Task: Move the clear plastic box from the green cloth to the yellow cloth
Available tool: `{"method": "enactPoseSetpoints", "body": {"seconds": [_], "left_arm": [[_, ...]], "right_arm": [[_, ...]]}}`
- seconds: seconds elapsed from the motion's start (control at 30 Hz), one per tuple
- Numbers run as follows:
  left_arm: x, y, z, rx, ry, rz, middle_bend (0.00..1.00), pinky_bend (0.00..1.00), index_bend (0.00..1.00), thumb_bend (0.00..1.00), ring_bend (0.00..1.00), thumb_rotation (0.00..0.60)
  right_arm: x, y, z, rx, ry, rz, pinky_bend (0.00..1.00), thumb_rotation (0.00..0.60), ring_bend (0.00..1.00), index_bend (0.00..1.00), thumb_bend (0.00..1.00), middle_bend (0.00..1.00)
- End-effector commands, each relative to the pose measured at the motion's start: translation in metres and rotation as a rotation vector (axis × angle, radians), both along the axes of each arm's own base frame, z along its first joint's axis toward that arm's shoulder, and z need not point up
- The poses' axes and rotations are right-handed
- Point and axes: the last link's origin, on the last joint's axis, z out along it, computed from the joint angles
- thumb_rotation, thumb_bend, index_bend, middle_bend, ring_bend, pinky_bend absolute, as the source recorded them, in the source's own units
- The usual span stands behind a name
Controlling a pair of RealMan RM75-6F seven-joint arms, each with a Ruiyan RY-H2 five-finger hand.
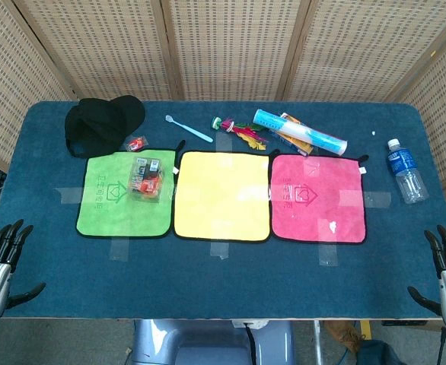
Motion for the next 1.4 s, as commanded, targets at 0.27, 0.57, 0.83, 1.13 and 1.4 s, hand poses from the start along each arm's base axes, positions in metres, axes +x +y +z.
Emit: {"method": "enactPoseSetpoints", "body": {"seconds": [0.27,0.57,0.83,1.13,1.4], "left_arm": [[-0.001,0.004,-0.001,-0.012,-0.001,0.003,0.00,0.00,0.00,0.10,0.00,0.600],[-0.016,0.099,-0.020,-0.079,-0.268,0.009,0.00,0.02,0.00,0.80,0.00,0.600],[-0.020,0.182,-0.045,-0.150,-0.556,0.127,0.05,0.11,0.09,1.00,0.09,0.600],[-0.015,0.223,-0.077,-0.227,-0.712,0.213,0.04,0.04,0.09,1.00,0.08,0.600],[0.006,0.248,-0.112,-0.286,-0.891,0.273,0.04,0.01,0.09,1.00,0.07,0.600]], "right_arm": [[-0.001,0.000,0.000,0.005,-0.005,-0.007,0.00,0.600,0.00,0.00,0.00,0.00],[-0.004,-0.005,-0.001,0.013,-0.004,-0.031,0.00,0.600,0.00,0.00,0.00,0.00],[-0.011,-0.014,-0.002,-0.001,0.014,-0.079,0.00,0.600,0.00,0.00,0.00,0.00],[-0.019,-0.021,-0.005,-0.003,0.034,-0.126,0.00,0.600,0.00,0.00,0.00,0.00],[-0.026,-0.026,-0.008,-0.001,0.042,-0.163,0.00,0.600,0.00,0.00,0.00,0.00]]}}
